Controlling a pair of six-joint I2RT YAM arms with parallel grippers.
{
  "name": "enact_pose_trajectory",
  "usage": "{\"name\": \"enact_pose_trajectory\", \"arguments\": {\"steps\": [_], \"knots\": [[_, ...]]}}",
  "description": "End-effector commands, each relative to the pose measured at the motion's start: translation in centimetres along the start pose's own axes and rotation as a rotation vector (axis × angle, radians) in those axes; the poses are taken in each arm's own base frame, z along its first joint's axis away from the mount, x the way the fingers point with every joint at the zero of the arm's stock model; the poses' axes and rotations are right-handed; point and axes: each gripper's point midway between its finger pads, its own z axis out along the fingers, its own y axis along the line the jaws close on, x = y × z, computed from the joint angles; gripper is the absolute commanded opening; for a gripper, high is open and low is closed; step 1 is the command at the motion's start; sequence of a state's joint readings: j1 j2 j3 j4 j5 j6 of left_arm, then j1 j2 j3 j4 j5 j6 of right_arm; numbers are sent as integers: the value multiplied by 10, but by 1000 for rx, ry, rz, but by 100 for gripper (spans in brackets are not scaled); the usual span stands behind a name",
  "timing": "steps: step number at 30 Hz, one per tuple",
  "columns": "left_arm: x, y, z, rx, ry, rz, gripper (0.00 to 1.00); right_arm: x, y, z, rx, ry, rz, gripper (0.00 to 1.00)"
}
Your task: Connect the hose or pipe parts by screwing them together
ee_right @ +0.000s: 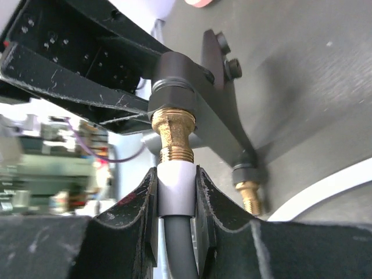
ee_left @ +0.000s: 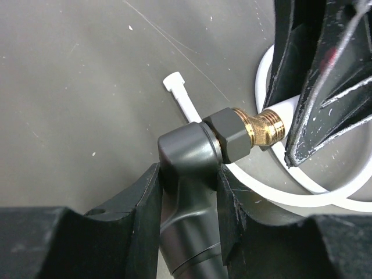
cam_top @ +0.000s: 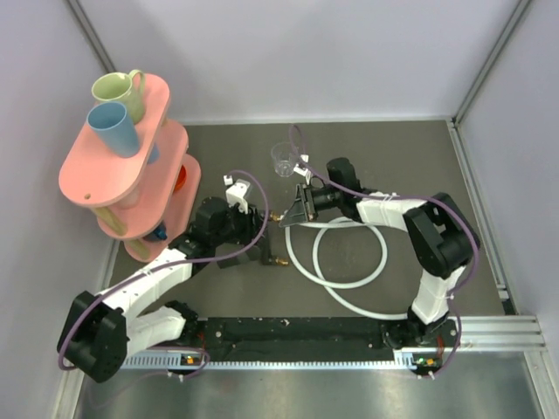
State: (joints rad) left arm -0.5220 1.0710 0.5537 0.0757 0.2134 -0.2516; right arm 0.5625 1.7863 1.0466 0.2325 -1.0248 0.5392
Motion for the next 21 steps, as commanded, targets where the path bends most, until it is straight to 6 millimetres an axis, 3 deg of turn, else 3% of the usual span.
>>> {"name": "enact_pose_trajectory", "arguments": {"steps": [1, 4, 5, 7, 8, 10, 11, 14, 15, 17, 18, 19, 21], "knots": [[-46, -65, -12, 272, -162, 102, 0, -56, 31, -19, -189, -202, 122, 5], [-45, -57, -9, 218, -142, 67, 0, -58, 30, -28, -164, -223, 139, 22], [-50, -57, -10, 212, -141, 62, 0, -57, 29, -31, -144, -226, 73, 27], [-39, -51, -9, 182, -75, 50, 0, -50, 19, -33, -58, -198, 101, 34], [-44, -53, -10, 191, -66, 51, 0, -50, 22, -38, -18, -197, -9, 49], [-34, -50, -10, 180, 3, 30, 0, -57, 17, -44, 71, -204, -138, 61], [-31, -49, -10, 189, 28, 20, 0, -49, 16, -49, 116, -176, -110, 68], [-26, -51, -13, 225, 96, -14, 0, -53, 12, -59, 210, -156, -227, 75], [-31, -54, -14, 248, 101, -26, 0, -57, 21, -66, 231, -167, -289, 75], [-28, -50, -15, 260, 149, -81, 0, -52, 21, -69, 279, -154, -516, 75], [-27, -54, -17, 291, 171, -100, 0, -59, 41, -74, 284, -195, -688, 74], [-35, -56, -18, 305, 173, -108, 0, -43, 36, -68, 313, -155, -873, 74], [-25, -52, -17, 313, 257, -160, 0, -29, 54, -70, 307, -201, -1135, 75]]}}
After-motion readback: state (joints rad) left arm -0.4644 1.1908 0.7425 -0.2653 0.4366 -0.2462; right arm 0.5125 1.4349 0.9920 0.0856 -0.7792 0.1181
